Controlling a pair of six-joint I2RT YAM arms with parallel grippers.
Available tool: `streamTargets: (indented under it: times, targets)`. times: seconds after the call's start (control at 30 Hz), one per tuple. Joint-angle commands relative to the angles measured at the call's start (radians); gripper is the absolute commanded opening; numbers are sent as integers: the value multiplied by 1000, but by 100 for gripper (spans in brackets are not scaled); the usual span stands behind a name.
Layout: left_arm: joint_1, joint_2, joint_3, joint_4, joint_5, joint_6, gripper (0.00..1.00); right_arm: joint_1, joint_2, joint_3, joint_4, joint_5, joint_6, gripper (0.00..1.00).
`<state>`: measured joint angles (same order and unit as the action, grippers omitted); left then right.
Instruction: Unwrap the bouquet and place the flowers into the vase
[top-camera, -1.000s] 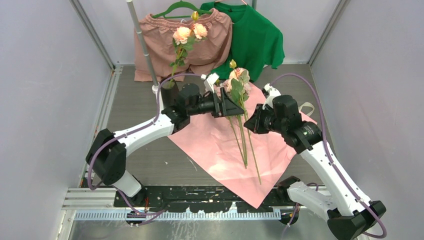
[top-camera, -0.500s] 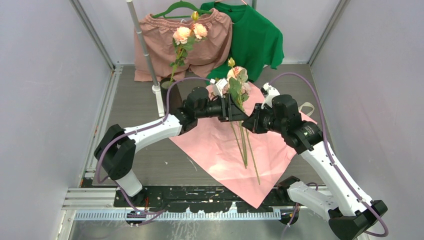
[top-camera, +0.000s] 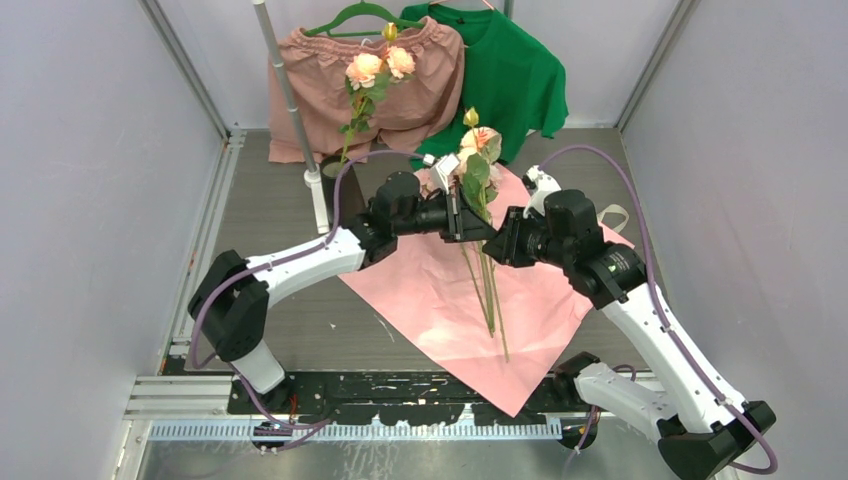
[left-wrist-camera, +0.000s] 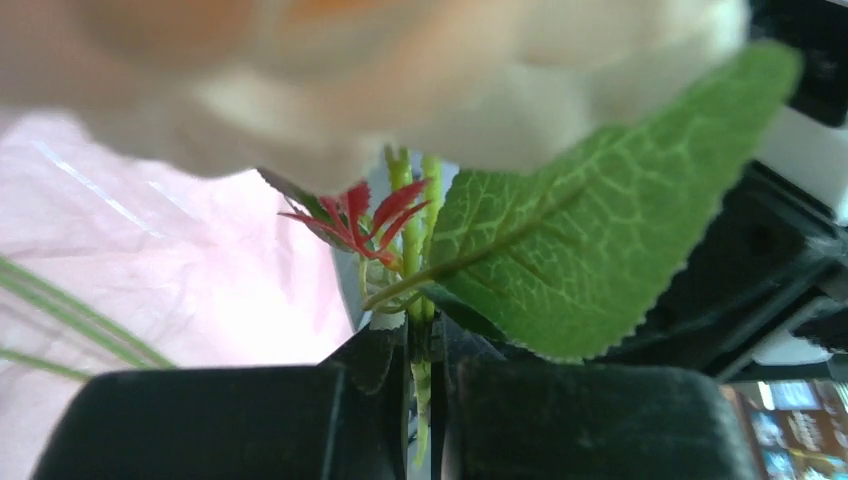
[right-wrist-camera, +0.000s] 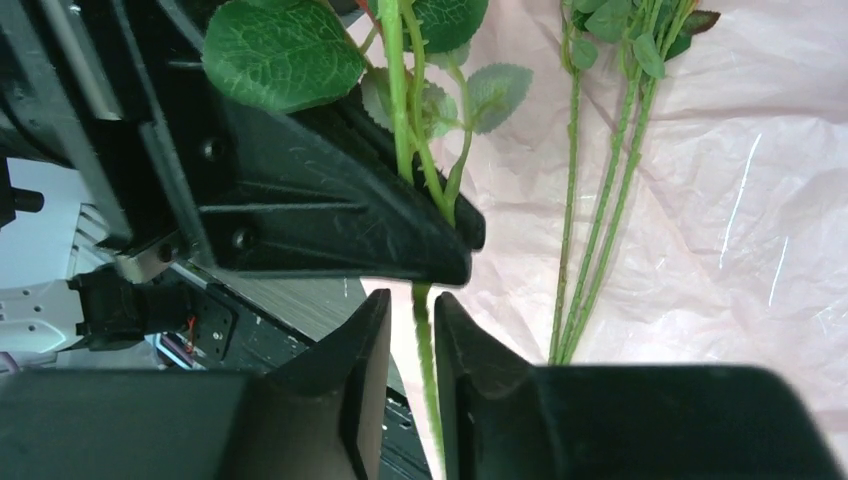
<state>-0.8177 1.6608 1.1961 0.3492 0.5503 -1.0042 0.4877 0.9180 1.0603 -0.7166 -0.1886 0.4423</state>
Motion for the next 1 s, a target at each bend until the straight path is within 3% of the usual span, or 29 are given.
streamTargets:
  times: [0.0, 0.07, 0.13, 0.33, 0.6, 0.73, 0.97]
  targets:
    - [7, -85, 38, -161, -117, 189, 0, 10, -56, 51, 38, 11, -11, 38]
    - [8, -132, 40, -239, -175, 263, 0, 11, -72, 73, 17, 32, -17, 50]
    - [8, -176, 57, -337, -246, 352, 0, 11, -96, 93, 2, 64, -26, 54]
    - [8, -331, 76, -526, -512, 504, 0, 11, -165, 73, 17, 159, -47, 53]
    - [9, -573, 100, -682, -908, 696, 0, 10, -126, -16, 75, 173, -63, 52]
    - [20, -667, 86, -600, -1112, 809, 0, 11, -102, -24, 87, 170, -84, 52]
    - [82, -696, 92, -327, -1231, 1021, 0, 10, -79, -40, 117, 178, -90, 52]
